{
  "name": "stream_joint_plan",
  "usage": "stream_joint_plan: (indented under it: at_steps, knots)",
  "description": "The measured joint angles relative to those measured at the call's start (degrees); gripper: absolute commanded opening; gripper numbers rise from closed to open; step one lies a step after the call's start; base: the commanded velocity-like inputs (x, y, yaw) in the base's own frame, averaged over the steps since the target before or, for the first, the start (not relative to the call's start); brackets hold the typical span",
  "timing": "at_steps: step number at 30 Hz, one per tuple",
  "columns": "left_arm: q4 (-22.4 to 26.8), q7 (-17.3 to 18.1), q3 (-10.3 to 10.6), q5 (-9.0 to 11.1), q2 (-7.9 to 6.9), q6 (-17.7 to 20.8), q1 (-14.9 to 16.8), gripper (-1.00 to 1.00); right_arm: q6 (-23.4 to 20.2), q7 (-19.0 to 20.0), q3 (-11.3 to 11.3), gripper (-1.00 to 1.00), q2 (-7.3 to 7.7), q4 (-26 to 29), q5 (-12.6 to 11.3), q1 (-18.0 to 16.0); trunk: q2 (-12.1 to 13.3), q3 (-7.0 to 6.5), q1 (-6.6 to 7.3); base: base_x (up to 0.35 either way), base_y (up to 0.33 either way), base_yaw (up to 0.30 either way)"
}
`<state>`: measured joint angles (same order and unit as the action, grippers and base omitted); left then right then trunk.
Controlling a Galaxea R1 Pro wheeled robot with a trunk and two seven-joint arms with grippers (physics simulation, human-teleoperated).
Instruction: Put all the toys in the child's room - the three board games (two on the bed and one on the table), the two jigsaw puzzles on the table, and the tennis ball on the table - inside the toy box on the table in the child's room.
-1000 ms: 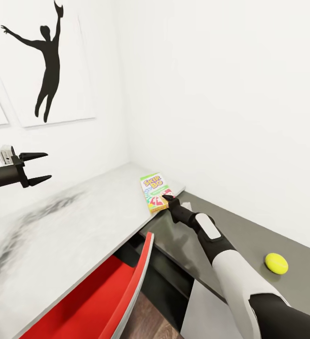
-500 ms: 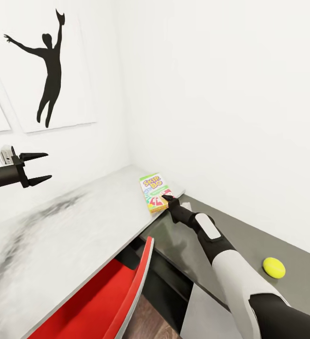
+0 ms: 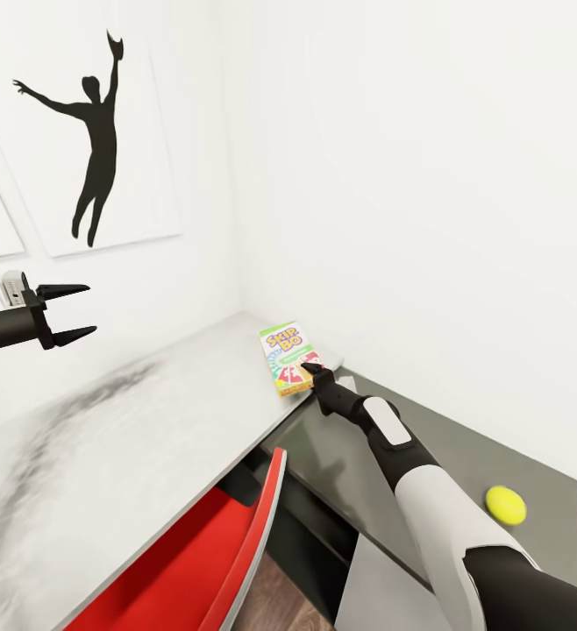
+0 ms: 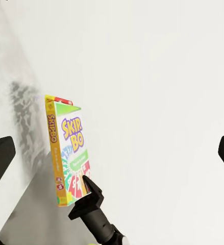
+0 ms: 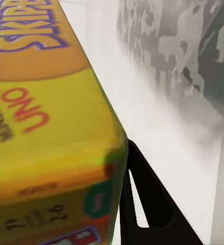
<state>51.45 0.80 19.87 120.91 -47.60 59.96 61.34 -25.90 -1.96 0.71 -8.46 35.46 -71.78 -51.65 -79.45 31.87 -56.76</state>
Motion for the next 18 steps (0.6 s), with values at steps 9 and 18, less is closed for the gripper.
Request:
stream_joint_plan:
  at_steps: [9, 18]
  knots:
    - [-0.2, 0.0, 0.0, 0.0, -0.11, 0.0, 0.0, 1.0, 0.2, -0.1, 0.0, -1.0, -0.02, 1.0, -0.1, 0.0, 3.6, -1.62, 1.98, 0.0, 0.0, 0.0]
    - [-0.3, 0.0, 0.0, 0.0, -0.14, 0.0, 0.0, 1.0, 0.4, -0.2, 0.2, -1.0, 0.02, 5.4, 0.0, 0.5, 7.2, -3.23, 3.96, 0.0, 0.0, 0.0]
